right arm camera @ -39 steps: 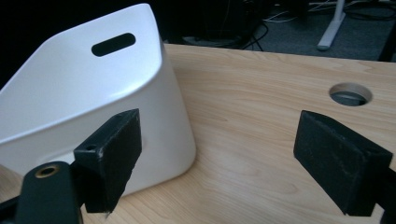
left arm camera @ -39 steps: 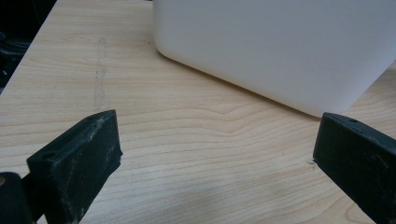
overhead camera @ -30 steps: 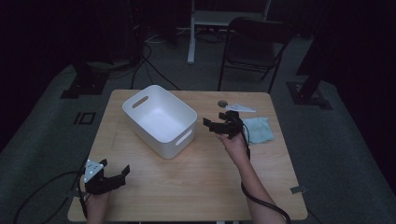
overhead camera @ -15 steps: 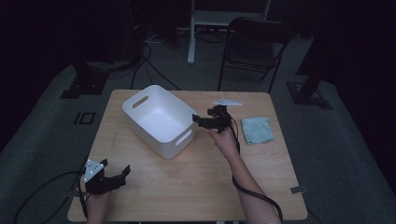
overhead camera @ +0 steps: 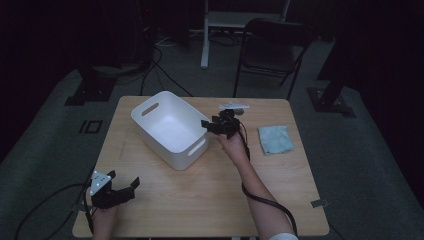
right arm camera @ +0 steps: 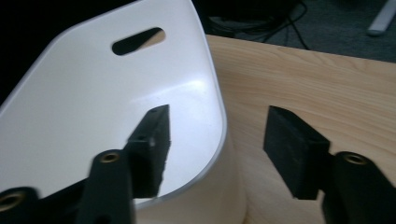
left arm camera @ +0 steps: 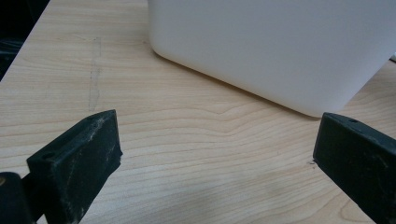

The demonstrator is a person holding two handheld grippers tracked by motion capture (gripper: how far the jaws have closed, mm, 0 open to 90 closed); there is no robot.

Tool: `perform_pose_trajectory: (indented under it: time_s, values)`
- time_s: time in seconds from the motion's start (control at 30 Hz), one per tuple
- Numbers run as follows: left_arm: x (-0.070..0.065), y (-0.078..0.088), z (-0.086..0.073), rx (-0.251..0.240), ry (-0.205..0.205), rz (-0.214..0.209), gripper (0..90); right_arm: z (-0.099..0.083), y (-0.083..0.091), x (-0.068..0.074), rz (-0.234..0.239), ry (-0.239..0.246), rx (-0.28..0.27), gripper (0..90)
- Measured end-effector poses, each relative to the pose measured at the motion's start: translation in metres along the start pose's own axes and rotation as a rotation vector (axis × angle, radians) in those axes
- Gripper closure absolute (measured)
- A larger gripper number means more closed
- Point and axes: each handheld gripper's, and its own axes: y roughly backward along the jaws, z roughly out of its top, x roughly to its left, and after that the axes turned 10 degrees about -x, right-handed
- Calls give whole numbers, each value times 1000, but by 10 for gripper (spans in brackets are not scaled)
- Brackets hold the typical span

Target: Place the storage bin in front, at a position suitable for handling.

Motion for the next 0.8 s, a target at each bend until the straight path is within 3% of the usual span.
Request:
perform_pose_trajectory:
  time_s: [0.2,0.27,0.77,0.8]
  values:
    - [0,0,0,-1,-2,-2,11,2,-7,2,-15,32,24,523]
    - [0,0,0,-2,0,-2,11,3,-11,4,-36,68,35,552]
    - [-2,0,0,-5,2,-14,11,3,-25,6,-58,90,94,730]
    - [-2,0,0,-7,1,-15,11,3,-27,7,-54,90,94,785]
